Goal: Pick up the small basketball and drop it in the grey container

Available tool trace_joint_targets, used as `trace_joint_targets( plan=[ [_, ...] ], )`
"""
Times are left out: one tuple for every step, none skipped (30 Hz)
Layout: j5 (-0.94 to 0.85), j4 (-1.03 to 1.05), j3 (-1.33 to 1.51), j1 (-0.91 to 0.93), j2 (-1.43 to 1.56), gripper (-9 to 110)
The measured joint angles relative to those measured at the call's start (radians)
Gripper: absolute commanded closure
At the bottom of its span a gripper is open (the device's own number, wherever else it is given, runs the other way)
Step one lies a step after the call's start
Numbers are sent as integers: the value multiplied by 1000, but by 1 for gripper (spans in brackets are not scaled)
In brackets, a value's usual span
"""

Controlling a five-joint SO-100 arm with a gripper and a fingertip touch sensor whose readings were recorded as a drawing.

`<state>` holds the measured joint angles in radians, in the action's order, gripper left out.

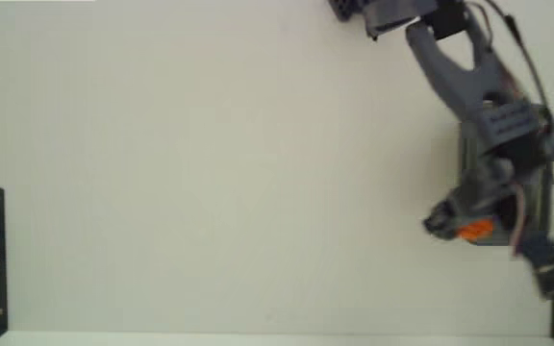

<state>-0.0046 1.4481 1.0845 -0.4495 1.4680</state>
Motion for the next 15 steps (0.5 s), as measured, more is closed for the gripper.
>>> trace_joint_targets(
  plan=[
    [2, 3, 3, -12, 6, 21],
    [0, 2, 5, -21, 12, 21],
    [0, 0, 6, -34, 14, 21],
    [2, 2, 15, -48, 21, 21],
    [2, -5, 20, -63, 28, 21],
    [2, -8, 21, -78, 32, 21],
    [0, -8, 23, -89, 34, 21],
    [0, -9, 32, -97, 40, 21],
    [0, -9, 37, -104, 44, 21],
    [0, -11, 37, -117, 44, 21],
    [2, -11, 37, -123, 44, 21],
    [2, -11, 37, -135, 46, 21],
    [2, -12, 48, -143, 48, 21],
    [2, -12, 52, -153, 48, 21],
    [0, -14, 54, -160, 46, 21]
  ],
)
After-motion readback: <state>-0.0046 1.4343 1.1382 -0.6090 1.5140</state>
